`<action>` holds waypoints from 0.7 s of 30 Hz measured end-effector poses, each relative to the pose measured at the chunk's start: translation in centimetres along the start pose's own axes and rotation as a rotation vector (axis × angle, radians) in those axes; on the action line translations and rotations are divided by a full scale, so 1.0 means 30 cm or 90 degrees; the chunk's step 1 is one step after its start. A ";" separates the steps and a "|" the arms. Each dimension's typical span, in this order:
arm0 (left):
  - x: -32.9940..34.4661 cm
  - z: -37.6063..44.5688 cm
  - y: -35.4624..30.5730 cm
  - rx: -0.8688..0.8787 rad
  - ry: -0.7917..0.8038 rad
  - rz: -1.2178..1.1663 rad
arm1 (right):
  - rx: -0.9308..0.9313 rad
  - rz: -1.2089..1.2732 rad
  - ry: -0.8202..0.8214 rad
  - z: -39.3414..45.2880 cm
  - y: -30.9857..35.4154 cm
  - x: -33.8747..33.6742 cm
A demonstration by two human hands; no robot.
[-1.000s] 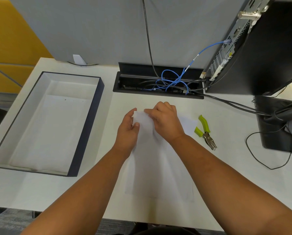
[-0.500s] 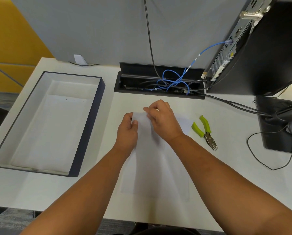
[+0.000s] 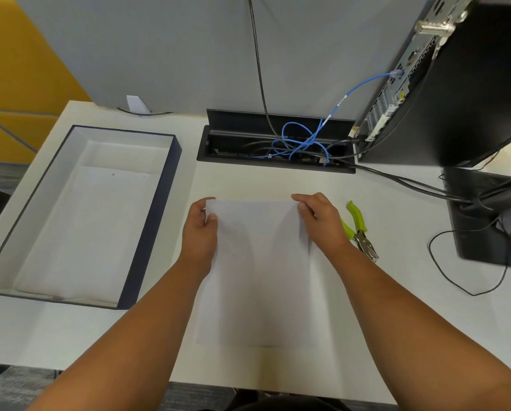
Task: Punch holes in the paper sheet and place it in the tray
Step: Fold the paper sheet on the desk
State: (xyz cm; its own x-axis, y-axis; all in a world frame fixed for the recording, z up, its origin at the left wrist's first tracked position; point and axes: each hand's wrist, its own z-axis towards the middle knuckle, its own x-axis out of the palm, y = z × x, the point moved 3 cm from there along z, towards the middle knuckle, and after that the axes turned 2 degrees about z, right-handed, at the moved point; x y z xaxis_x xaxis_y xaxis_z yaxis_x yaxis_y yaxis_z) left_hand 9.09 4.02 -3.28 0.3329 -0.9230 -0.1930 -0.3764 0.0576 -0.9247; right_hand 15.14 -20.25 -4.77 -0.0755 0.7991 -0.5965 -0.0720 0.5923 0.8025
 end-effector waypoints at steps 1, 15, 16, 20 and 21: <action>0.002 0.002 0.003 -0.010 0.009 0.000 | 0.022 0.035 -0.001 -0.009 -0.003 -0.002; 0.041 0.008 -0.018 -0.026 0.018 0.051 | -0.001 0.095 -0.034 -0.013 0.012 0.007; 0.042 0.008 -0.021 -0.023 0.015 0.055 | -0.001 0.100 -0.041 -0.011 0.016 0.006; 0.043 0.013 -0.030 -0.023 0.004 0.054 | 0.079 0.159 -0.041 -0.012 0.004 0.007; 0.041 0.015 -0.033 -0.025 0.001 0.055 | 0.123 0.198 -0.045 -0.018 -0.006 0.010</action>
State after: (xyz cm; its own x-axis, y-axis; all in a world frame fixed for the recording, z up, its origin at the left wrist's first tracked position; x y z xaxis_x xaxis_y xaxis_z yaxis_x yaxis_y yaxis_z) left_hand 10.26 2.99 -2.76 0.2959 -0.9161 -0.2706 -0.4374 0.1218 -0.8910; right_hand 14.60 -20.18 -5.09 0.0057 0.9448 -0.3276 0.1335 0.3239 0.9366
